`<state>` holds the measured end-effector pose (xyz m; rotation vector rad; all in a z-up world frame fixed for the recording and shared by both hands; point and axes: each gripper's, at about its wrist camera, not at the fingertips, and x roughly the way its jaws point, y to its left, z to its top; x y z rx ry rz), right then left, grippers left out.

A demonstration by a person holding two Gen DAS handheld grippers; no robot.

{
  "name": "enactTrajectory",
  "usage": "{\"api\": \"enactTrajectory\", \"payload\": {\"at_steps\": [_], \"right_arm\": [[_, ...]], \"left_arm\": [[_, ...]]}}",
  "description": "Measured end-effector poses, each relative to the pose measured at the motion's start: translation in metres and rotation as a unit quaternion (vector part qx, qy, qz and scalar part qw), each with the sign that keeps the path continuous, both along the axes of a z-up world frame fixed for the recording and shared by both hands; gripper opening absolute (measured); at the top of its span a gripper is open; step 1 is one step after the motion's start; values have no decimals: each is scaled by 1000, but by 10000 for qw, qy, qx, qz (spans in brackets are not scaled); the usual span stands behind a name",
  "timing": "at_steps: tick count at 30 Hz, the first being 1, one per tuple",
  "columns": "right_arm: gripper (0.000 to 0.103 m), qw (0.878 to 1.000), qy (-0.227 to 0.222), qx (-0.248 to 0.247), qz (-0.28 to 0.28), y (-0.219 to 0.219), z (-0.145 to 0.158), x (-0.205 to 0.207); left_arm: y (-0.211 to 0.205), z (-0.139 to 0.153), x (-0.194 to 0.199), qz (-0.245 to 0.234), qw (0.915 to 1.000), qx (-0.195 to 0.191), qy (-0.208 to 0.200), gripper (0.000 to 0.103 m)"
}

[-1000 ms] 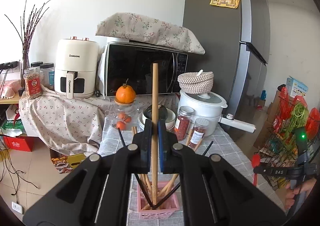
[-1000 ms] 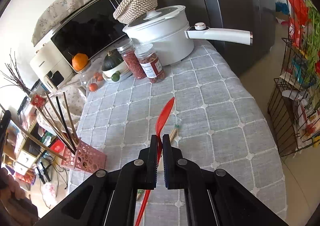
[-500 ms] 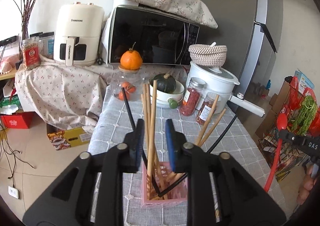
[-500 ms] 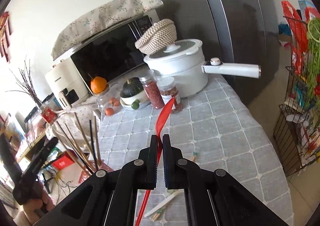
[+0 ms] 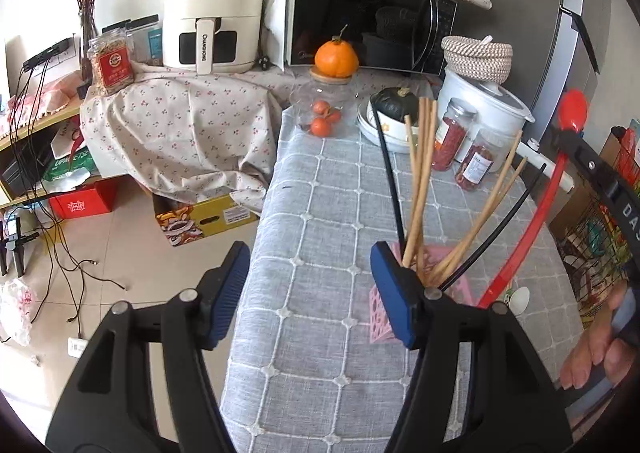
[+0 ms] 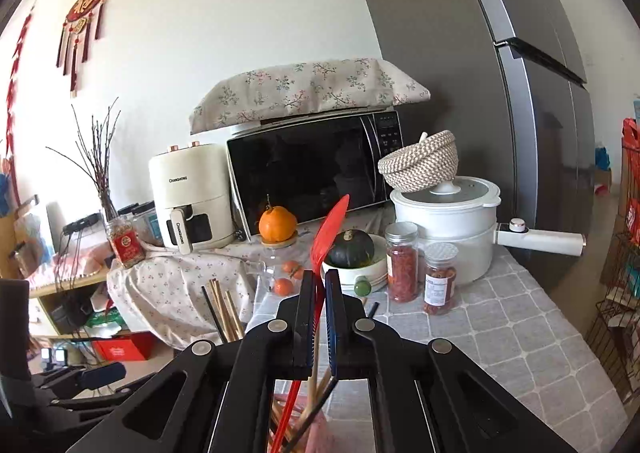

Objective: Organize utensils
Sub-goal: 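Lower the wooden chopstick and red spoon into the pink basket, opening both tools, then grasp the paper-wrapped chopstick pair with the left tool while the right tool grasps the white spoon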

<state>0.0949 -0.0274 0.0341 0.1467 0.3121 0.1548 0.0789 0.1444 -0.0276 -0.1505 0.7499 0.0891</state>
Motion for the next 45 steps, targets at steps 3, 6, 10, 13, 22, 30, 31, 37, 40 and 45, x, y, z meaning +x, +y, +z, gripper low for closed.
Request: {"api": "enactTrajectory", "payload": {"at_steps": [3, 6, 10, 13, 22, 30, 31, 37, 40, 45], "right_arm": [[5, 9996, -156, -184, -133, 21, -8, 3], [5, 9986, -270, -370, -259, 36, -17, 4], [5, 9982, -232, -444, -332, 45, -30, 7], [8, 9986, -120, -448, -272, 47, -37, 7], [41, 9998, -81, -87, 185, 20, -6, -12], [65, 9982, 494, 71, 322, -40, 11, -13], [67, 9974, 635, 91, 319, -50, 9, -12], [74, 9899, 1410, -47, 152, -103, -8, -6], [76, 9831, 1827, -121, 28, -130, -20, -4], [78, 9652, 2604, 20, -238, -174, -40, -2]], "left_arm": [[10, -5, -1, 22, 9999, -61, 129, 64], [15, -7, -1, 25, 9998, -108, 170, 64], [14, -7, -1, -14, 9998, -127, 171, 64], [9, -7, -1, -99, 9997, -96, 183, 65], [-5, -6, -3, -383, 9990, -13, 229, 71], [-36, -4, -10, -827, 9962, 108, 250, 81], [-41, -4, -11, -898, 9955, 124, 273, 82], [-89, -10, -16, -1618, 9851, 251, 528, 82], [-117, -16, -17, -2042, 9757, 331, 722, 82], [-164, -29, -11, -2574, 9595, 354, 1092, 82]]}}
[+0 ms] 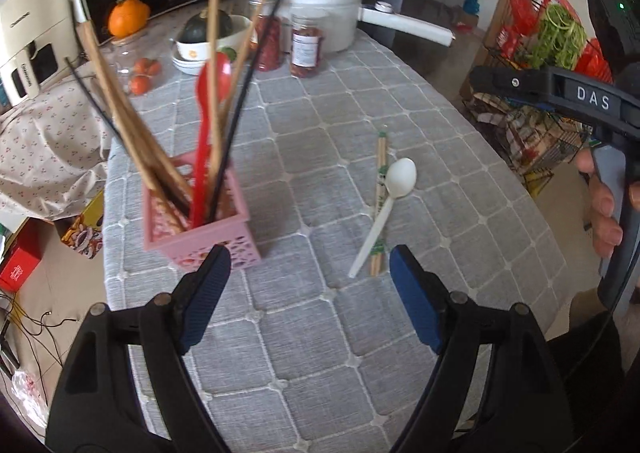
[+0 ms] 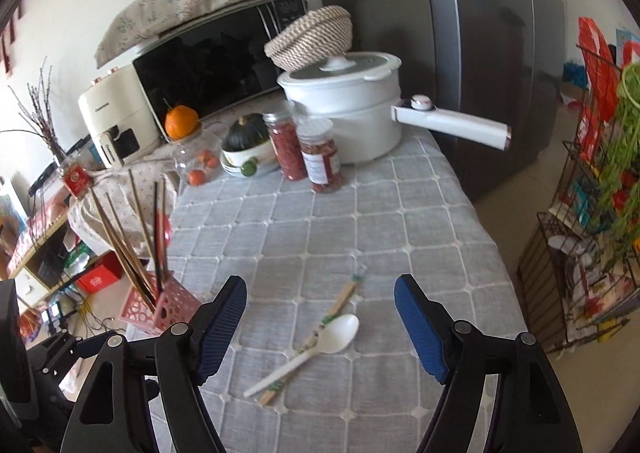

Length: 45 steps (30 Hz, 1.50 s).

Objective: Organize utensils
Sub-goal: 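Grasp the paper-wrapped chopstick pair with the left tool while the right tool grasps the white spoon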

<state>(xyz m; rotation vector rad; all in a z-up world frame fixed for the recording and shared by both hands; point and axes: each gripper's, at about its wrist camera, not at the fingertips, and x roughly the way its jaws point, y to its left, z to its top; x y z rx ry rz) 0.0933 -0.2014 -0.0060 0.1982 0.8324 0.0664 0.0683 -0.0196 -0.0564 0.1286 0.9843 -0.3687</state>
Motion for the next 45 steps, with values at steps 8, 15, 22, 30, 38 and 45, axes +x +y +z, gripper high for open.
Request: {"api": "enactTrajectory", "payload": {"at_steps": [8, 15, 22, 30, 38, 45], "right_arm": [[78, 9942, 968, 241, -395, -60, -36, 3], [78, 9883, 1439, 329, -379, -82, -61, 10], [78, 9861, 1606, 264, -320, -92, -75, 20], [77, 9807, 1895, 449, -167, -84, -93, 27], [68, 9747, 2128, 682, -47, -68, -109, 39], [59, 9676, 2296, 1050, 93, -48, -122, 51]], "left_arm": [[-69, -28, 51, -216, 9983, 71, 530, 45], [-101, -62, 122, 131, 9939, -197, 1079, 26], [-127, -89, 152, 36, 9909, 190, 1334, 24], [-120, -79, 146, 96, 9941, 253, 1046, 11], [-91, -18, 98, -158, 9997, 70, 151, 10], [-54, 23, 61, -22, 9988, -408, -286, 10]]}}
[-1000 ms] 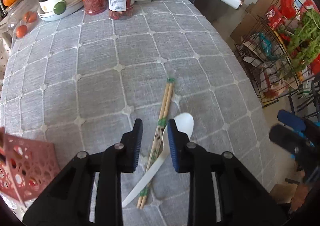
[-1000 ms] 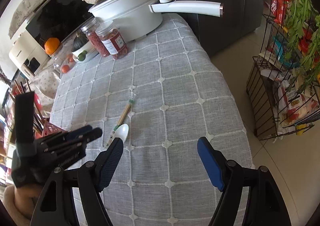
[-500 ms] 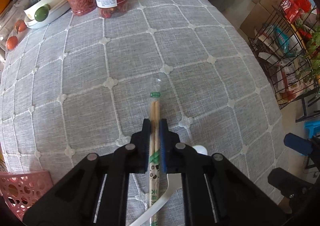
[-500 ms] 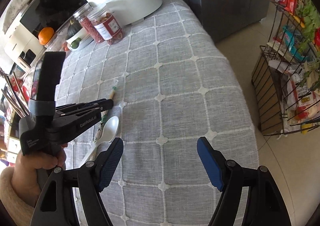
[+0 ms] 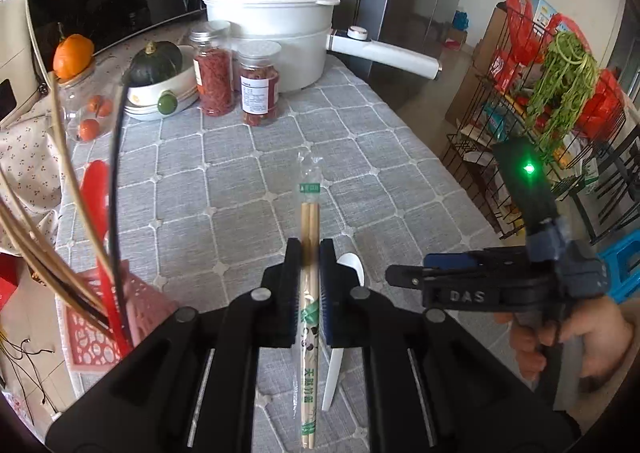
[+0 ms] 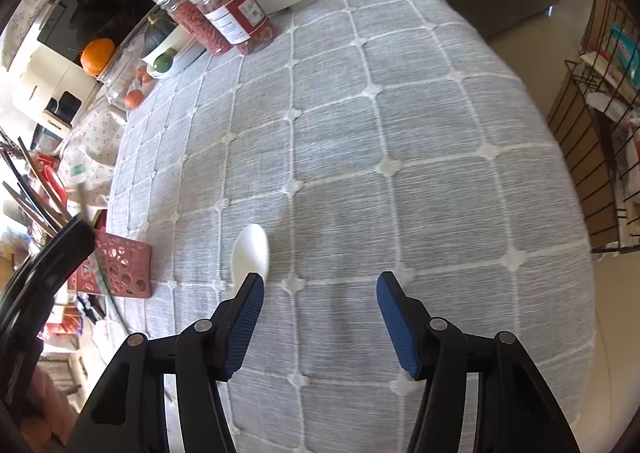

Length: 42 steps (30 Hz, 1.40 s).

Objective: Organize utensils
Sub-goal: 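Grasp the paper-wrapped chopstick pair with the left tool while the right tool grasps the white spoon, then drop the wrapped chopsticks and white spoon into the pink basket with both tools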

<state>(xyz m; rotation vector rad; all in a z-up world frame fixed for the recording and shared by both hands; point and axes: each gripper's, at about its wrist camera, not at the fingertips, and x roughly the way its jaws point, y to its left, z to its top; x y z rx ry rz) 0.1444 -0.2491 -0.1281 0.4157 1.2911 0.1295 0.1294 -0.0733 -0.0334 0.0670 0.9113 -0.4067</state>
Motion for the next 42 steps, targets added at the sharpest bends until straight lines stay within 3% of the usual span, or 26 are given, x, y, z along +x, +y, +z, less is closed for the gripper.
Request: {"api": "enactTrajectory", "payload": {"at_steps": [5, 8, 10, 12, 14, 16, 18, 24, 29, 33, 36, 38, 40, 42], "right_arm": [[51, 9996, 90, 263, 111, 19, -11, 14], [44, 9995, 122, 271, 121, 27, -19, 22], [34, 9995, 106, 245, 139, 33, -23, 27], [32, 9997, 4, 199, 165, 38, -23, 30], [12, 9989, -58, 346, 309, 42, -24, 31], [4, 9985, -25, 389, 376, 45, -28, 30], [3, 9986, -86, 252, 447, 48, -27, 28], [3, 9966, -747, 176, 315, 43, 12, 18], [3, 9876, -1555, -120, 180, 45, 55, 3], [3, 9713, -2353, -340, 63, 52, 96, -17], [3, 9531, -2999, -398, 16, 66, 125, -33], [3, 9404, -3375, -420, -25, 80, 141, -42], [3, 9287, -3675, -490, -36, 94, 153, -49], [3, 9156, -3972, -626, 5, 113, 161, -54]], "left_arm": [[23, 18, -27, 114, 9995, -229, -197, 10], [37, 25, -39, 216, 9983, -421, -337, 10], [47, 29, -43, 296, 9973, -528, -416, 10], [58, 34, -47, 407, 9958, -611, -554, 10], [70, 40, -50, 557, 9931, -736, -720, 10], [85, 48, -51, 774, 9879, -934, -968, 10], [99, 57, -52, 1104, 9780, -1152, -1344, 10], [128, 61, -48, 2195, 9302, -1316, -2630, 10], [140, 42, -37, 2544, 9050, -1248, -3173, 10], [146, 28, -27, 2722, 9018, -1261, -3111, 10], [146, 21, -23, 2742, 9049, -1123, -3056, 10], [148, 16, -22, 2702, 9101, -1122, -2935, 10], [149, 13, -19, 2547, 9219, -1213, -2656, 11], [150, 12, -21, 2427, 9316, -1236, -2408, 19]]}}
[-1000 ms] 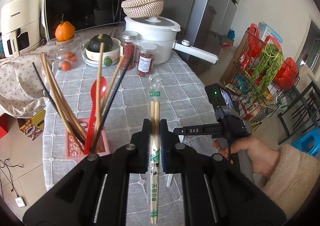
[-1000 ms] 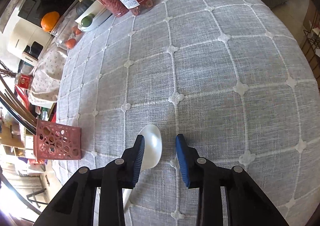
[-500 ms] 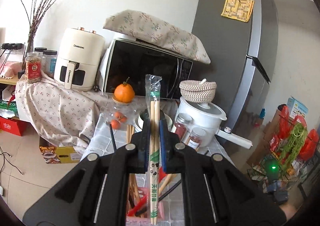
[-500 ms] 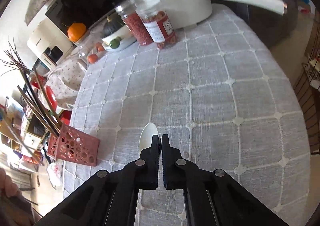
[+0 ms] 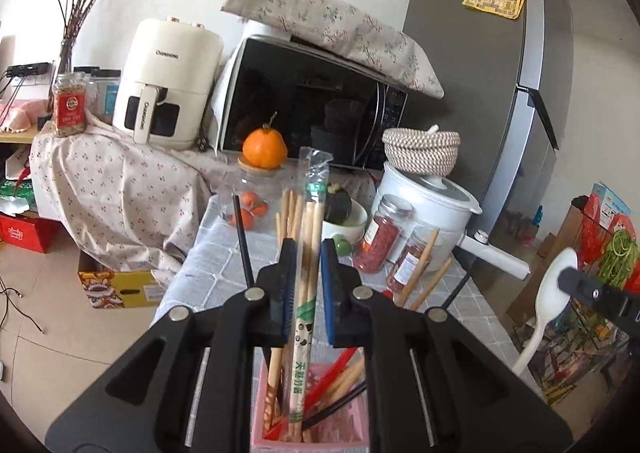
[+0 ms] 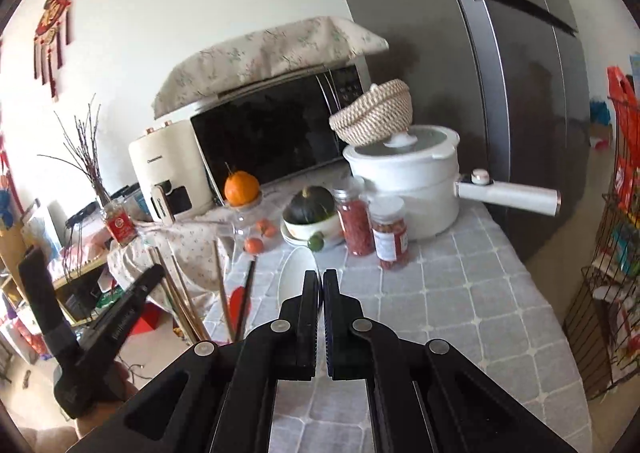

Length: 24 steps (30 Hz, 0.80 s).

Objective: Organize utensils
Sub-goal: 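Drop the wrapped chopsticks and white spoon into the pink basket with both tools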

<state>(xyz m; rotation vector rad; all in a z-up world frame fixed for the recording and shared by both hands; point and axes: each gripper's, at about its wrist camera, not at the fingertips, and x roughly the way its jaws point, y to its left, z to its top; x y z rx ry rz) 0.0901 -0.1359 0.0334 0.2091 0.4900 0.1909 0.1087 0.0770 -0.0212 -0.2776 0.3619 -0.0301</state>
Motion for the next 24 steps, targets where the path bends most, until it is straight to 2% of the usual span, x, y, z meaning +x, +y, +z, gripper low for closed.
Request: {"api": "enactTrajectory", "payload": {"at_steps": [2, 5, 10, 13, 17, 19, 20, 21, 22, 24], "right_arm": [[3, 9994, -293, -180, -36, 18, 5, -5], [3, 9982, -524, -289, -68, 42, 7, -5], [3, 9976, -593, -339, -126, 77, -3, 4], [3, 9961, -694, -516, -168, 96, -11, 4], [3, 9925, -819, -876, -253, 118, -24, 2], [5, 9941, -704, -818, -105, 121, -28, 2], [8, 9957, -592, -709, -4, 119, -28, 2], [19, 9972, -482, -557, 103, 116, -27, 1], [35, 9982, -400, -408, 167, 112, -23, 0], [57, 9991, -345, -215, 130, 100, -10, -7]], "left_arm": [[0, 3, -7, -62, 9999, 95, 131, 46], [6, 12, -19, -125, 9992, 225, 305, 65], [25, 12, -31, 93, 9929, 551, 1046, 77], [39, 4, -34, 150, 9887, 556, 1383, 78], [49, -4, -36, 220, 9839, 644, 1652, 79], [49, -4, -39, 246, 9823, 698, 1719, 82], [48, -2, -41, 257, 9814, 747, 1748, 84], [45, 0, -43, 291, 9801, 834, 1778, 85], [42, 3, -45, 335, 9781, 963, 1814, 87], [34, 13, -52, 474, 9751, 1197, 1805, 90]]}}
